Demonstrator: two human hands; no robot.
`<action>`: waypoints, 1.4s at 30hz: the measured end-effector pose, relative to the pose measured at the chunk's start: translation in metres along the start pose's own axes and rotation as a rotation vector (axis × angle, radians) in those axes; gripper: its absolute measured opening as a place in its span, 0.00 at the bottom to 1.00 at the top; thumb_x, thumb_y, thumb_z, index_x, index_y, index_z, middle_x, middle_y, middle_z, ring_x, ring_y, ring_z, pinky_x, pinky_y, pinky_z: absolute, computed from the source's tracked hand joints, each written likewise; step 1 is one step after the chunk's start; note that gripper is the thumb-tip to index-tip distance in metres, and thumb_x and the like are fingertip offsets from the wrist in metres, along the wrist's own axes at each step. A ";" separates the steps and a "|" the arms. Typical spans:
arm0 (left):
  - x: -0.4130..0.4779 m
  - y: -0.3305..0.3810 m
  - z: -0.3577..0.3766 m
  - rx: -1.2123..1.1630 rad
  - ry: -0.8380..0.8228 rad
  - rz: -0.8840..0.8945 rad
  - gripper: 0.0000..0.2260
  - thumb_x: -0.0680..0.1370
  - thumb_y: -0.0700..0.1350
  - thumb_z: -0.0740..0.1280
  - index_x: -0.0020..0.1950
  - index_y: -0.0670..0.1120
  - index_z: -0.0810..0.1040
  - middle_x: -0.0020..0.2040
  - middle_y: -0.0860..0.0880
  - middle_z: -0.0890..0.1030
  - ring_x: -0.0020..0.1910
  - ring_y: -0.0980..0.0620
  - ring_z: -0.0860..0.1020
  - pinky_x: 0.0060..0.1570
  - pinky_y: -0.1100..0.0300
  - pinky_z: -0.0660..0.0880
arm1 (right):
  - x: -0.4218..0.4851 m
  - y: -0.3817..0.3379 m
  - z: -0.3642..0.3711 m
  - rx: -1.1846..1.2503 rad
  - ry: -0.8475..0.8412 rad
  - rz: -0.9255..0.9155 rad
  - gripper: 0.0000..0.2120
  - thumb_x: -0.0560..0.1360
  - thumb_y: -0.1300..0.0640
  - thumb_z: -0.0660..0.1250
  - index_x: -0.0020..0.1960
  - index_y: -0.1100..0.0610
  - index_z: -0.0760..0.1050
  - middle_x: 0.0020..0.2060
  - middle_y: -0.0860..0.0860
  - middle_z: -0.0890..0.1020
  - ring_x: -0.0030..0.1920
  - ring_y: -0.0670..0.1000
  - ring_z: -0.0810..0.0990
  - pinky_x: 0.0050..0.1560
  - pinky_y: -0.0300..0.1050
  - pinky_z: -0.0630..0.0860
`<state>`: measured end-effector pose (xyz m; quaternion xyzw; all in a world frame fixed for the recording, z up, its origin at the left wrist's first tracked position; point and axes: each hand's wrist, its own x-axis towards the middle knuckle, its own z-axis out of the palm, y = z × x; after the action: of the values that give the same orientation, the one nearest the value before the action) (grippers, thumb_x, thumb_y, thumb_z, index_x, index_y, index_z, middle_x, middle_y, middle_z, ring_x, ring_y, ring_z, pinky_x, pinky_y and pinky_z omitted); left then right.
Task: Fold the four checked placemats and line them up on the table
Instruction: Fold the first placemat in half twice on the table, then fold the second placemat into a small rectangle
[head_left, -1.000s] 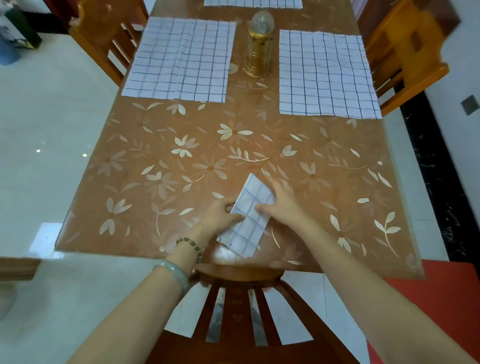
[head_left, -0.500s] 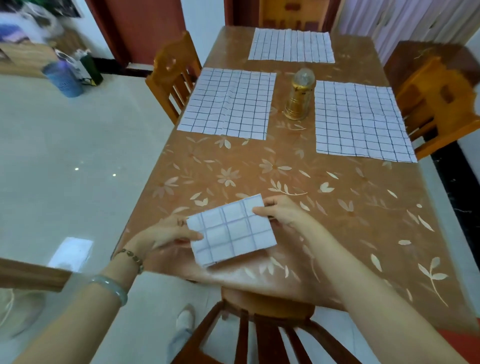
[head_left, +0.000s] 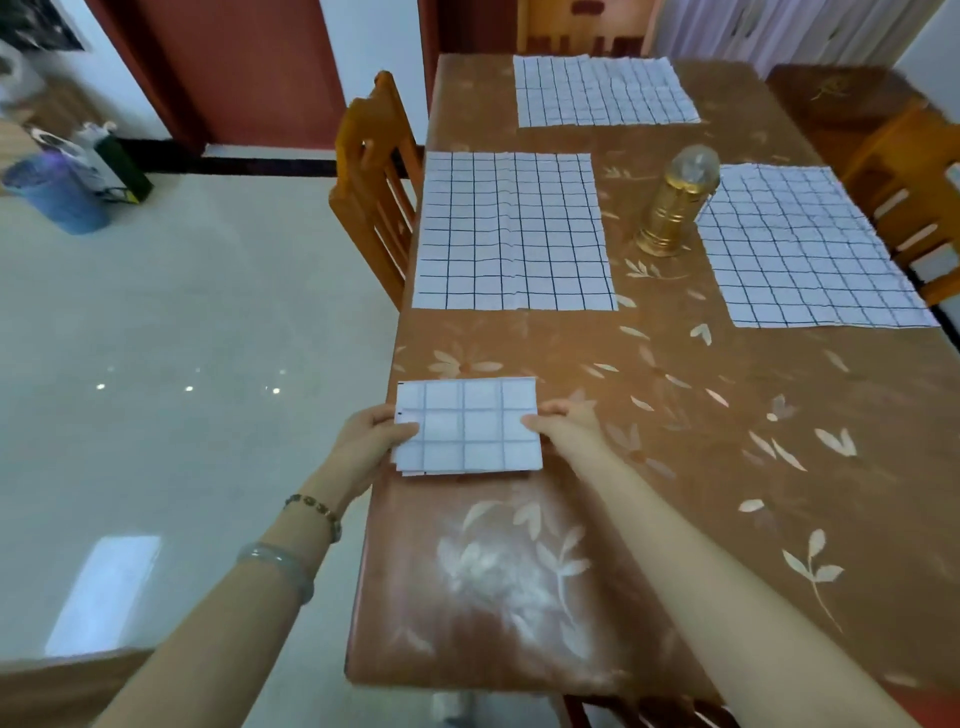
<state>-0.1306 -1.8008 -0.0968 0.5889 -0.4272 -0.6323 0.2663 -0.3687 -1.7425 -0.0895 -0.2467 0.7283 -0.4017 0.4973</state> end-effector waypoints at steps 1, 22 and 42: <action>0.013 0.005 -0.004 0.022 0.044 0.020 0.05 0.74 0.33 0.69 0.47 0.41 0.80 0.43 0.44 0.83 0.39 0.48 0.81 0.37 0.59 0.80 | 0.011 -0.006 0.009 -0.008 0.061 -0.021 0.07 0.71 0.68 0.70 0.47 0.63 0.76 0.38 0.55 0.78 0.42 0.51 0.76 0.36 0.36 0.73; 0.130 0.007 0.011 0.635 0.412 0.314 0.18 0.75 0.46 0.69 0.63 0.42 0.73 0.55 0.44 0.78 0.55 0.44 0.75 0.55 0.52 0.72 | 0.115 -0.007 0.061 -0.540 0.341 -0.246 0.14 0.74 0.54 0.68 0.56 0.60 0.76 0.51 0.57 0.78 0.53 0.57 0.76 0.51 0.48 0.72; 0.061 0.022 0.033 1.373 0.096 0.670 0.38 0.74 0.63 0.38 0.78 0.43 0.56 0.78 0.45 0.57 0.78 0.46 0.50 0.73 0.47 0.37 | 0.030 -0.041 0.032 -1.296 -0.200 -0.448 0.35 0.76 0.40 0.56 0.77 0.50 0.47 0.76 0.57 0.52 0.76 0.56 0.47 0.74 0.57 0.40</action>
<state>-0.1767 -1.8550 -0.1119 0.4882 -0.8679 -0.0843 0.0364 -0.3522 -1.7992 -0.0770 -0.6744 0.7036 0.0460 0.2192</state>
